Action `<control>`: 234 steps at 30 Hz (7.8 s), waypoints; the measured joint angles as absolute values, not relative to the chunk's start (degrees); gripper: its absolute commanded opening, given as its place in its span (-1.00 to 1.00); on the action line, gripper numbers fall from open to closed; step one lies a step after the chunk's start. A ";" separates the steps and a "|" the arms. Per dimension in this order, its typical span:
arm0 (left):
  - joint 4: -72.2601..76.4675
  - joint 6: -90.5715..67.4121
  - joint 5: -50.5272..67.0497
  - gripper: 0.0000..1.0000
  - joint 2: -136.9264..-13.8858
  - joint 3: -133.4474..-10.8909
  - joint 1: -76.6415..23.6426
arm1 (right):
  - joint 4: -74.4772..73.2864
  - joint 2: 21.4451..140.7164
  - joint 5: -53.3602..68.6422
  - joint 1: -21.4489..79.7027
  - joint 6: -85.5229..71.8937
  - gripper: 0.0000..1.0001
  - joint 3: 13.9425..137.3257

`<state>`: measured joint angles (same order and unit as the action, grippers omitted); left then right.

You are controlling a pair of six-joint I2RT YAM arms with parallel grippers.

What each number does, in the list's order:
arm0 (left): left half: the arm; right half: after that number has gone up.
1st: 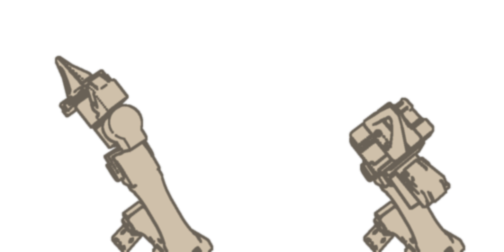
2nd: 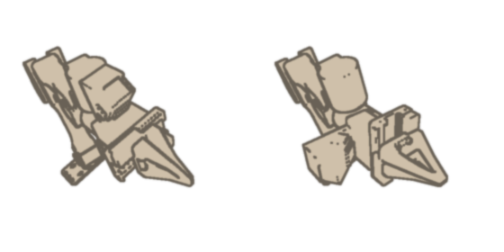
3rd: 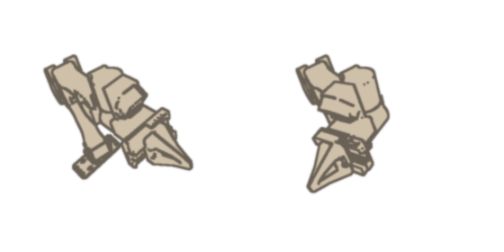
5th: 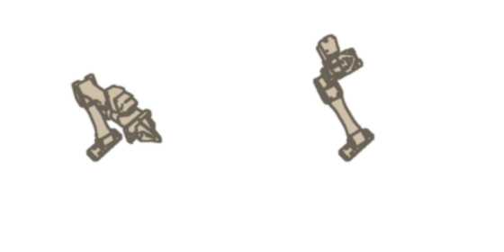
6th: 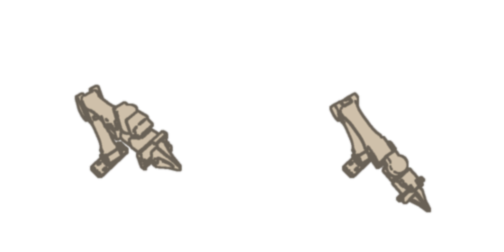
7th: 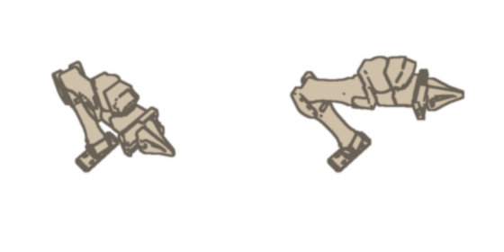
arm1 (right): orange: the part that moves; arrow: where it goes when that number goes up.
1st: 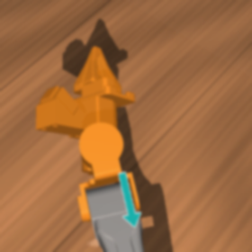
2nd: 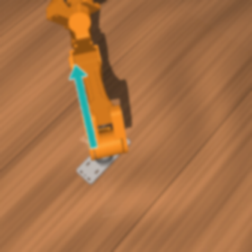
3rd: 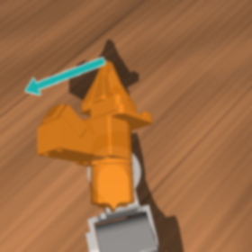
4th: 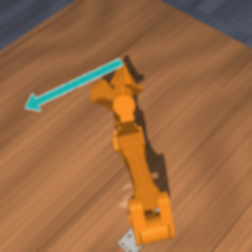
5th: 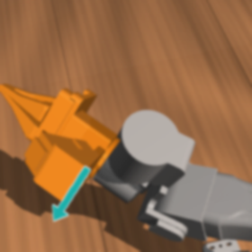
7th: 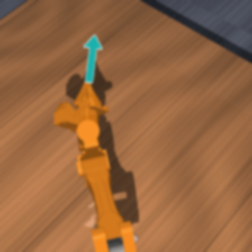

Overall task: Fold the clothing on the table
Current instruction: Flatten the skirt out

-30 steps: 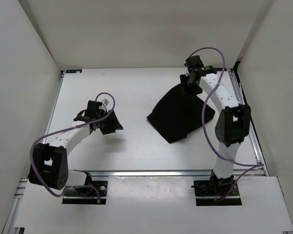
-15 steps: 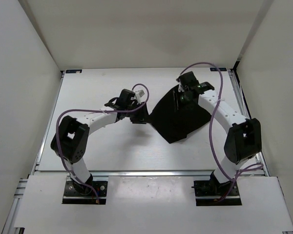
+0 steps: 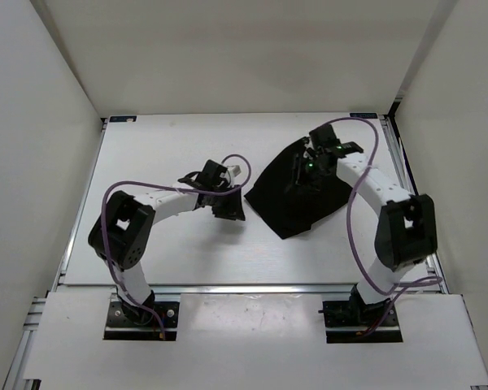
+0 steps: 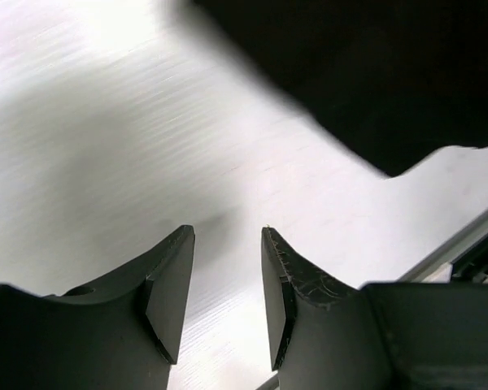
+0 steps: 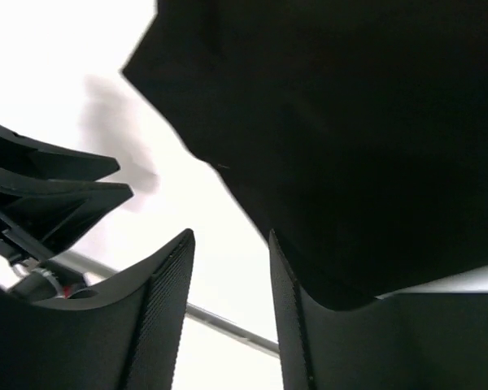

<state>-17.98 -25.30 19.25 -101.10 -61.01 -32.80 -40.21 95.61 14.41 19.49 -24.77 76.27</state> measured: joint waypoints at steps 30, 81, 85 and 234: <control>-15.14 -24.01 25.19 -0.02 -87.94 -48.03 -18.79 | -42.92 119.20 15.86 27.97 -56.03 -0.23 86.02; -12.34 -25.21 29.19 -0.06 -86.63 -45.21 -12.80 | -54.52 128.62 8.91 30.15 -61.65 -0.31 102.80; -11.75 -25.52 29.41 -0.07 -86.63 -45.12 -12.53 | -55.53 130.65 8.64 30.17 -61.80 -0.32 103.90; -23.35 -26.74 46.74 -1.00 -70.06 -46.72 -20.80 | -61.91 57.47 -6.87 28.62 -23.35 -1.00 58.26</control>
